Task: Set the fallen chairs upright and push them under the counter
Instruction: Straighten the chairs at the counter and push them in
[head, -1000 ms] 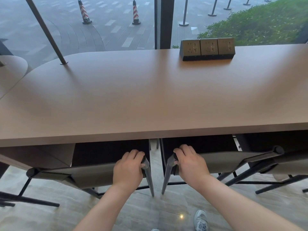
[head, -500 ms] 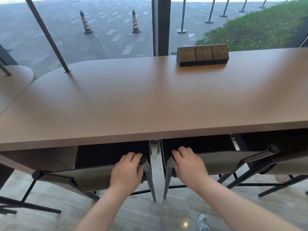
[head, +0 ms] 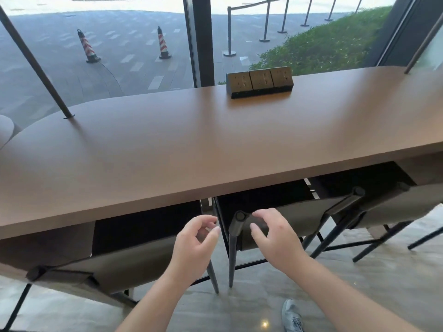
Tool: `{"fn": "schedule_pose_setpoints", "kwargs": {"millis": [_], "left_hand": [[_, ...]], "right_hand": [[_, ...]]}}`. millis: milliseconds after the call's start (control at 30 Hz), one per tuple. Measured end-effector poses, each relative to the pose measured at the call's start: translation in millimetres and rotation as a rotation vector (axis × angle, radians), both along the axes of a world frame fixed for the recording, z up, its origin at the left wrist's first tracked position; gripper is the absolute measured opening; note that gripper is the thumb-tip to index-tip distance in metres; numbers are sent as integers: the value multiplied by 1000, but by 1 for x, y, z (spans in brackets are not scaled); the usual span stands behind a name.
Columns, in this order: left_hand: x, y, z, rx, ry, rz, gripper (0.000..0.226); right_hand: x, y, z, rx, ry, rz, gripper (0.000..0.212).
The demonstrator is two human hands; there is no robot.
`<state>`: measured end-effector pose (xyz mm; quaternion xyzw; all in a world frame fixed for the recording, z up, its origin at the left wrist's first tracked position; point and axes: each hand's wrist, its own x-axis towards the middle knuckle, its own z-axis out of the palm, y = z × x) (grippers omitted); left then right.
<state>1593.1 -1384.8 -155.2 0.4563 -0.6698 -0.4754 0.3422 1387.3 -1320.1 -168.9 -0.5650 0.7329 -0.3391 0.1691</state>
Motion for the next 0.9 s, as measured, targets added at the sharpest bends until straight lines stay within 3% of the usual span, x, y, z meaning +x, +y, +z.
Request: {"fn": "schedule_pose_setpoints", "kwargs": {"millis": [167,433,600,800,900], "left_hand": [[-31,9,11,226,102,-55,20],[-89,48,20,375,186,-95,21],[-160,92,25,444,219,-153,16],[-268,160,40,465,219,-299,35],[-317,193,45,473,248,-317,33]], "right_hand": [[-14,26,10,66,-606,-275,11],[-73,73,35,-39,-1052,-450,20],[-134,126,49,-125,-1202,-478,21],[-227,209,59,-218,-1301,-532,25],[-270,250,59,-245,-1312,-540,20]]}}
